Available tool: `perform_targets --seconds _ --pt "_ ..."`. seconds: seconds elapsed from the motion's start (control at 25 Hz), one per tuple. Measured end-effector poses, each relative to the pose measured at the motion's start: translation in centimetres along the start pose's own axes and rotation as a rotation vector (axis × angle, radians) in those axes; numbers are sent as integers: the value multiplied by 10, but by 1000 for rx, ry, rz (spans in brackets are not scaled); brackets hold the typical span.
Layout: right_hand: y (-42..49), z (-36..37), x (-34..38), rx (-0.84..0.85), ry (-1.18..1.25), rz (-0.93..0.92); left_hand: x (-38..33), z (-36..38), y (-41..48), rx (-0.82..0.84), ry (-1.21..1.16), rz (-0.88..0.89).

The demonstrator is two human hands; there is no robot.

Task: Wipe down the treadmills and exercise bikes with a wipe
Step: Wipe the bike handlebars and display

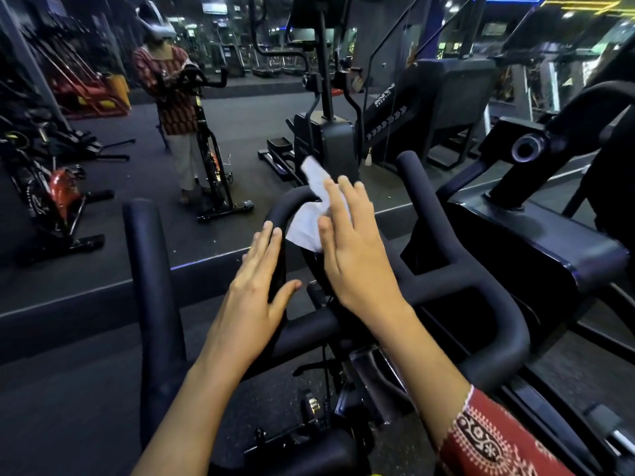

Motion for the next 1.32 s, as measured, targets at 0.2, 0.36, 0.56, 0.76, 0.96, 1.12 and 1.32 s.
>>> perform_targets --seconds 0.2,0.36,0.56,0.76,0.96,1.12,1.32 --pt "-44 19 17 84 -418 -443 2 -4 -5 0 -64 -8" --pt "-70 18 6 166 -558 -440 2 -4 -9 26 -83 2" --pt "-8 12 20 51 -484 -295 3 -4 -9 5 -62 -4" --pt "-58 13 -8 86 -262 -84 3 -3 -10 1 -88 -23" --pt "-49 12 6 21 -395 -190 4 -3 -8 -17 -79 -10" --pt "-55 8 5 -7 -302 -112 3 -2 -8 -5 -80 -12" --pt "-55 5 0 2 -293 -176 4 -2 -8 -8 -74 -13"
Point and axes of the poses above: each hand's wrist, its own y-axis towards the middle knuckle, its own z-axis out of the palm, x = y × z, the point moved 8 cm from there along y, towards the middle knuckle, and after that the axes turned 5 degrees about x, right-handed, at the moved point
